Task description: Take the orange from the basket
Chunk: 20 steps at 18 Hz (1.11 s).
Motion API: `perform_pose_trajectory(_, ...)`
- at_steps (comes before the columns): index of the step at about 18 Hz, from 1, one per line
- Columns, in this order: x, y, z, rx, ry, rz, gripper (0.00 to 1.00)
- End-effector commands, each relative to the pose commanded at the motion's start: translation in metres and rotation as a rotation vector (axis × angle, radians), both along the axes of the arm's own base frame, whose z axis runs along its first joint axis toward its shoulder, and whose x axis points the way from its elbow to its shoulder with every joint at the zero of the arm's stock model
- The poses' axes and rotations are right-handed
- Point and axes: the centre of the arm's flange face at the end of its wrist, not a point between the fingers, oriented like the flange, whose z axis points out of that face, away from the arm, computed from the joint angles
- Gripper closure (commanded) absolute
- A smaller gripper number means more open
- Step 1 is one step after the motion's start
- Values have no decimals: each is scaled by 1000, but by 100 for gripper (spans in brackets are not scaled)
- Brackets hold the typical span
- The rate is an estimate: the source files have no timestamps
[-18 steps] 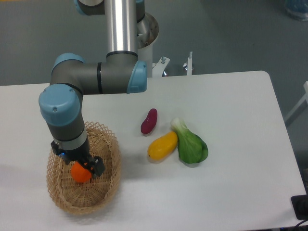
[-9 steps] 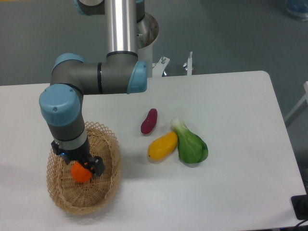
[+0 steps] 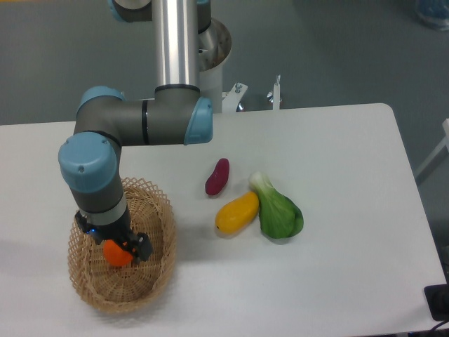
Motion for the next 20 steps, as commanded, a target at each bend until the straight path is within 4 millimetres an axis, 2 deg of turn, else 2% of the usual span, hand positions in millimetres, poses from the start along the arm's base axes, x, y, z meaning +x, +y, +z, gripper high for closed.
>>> perform_pose_trajectory(4, 10, -10, -17, -28, -8, -19, 0)
perform_pose_trajectory(8, 13, -10, -21, -35, -9, -38, 0)
perform_pose_trajectory(14, 26, -5, -45, -83, 8, -63, 0)
perform_pose_trajectory(17, 33, -3, -48, -91, 15, -81, 0)
perform_pose_trajectory(20, 32, -3, -53, -105, 31, -80, 3)
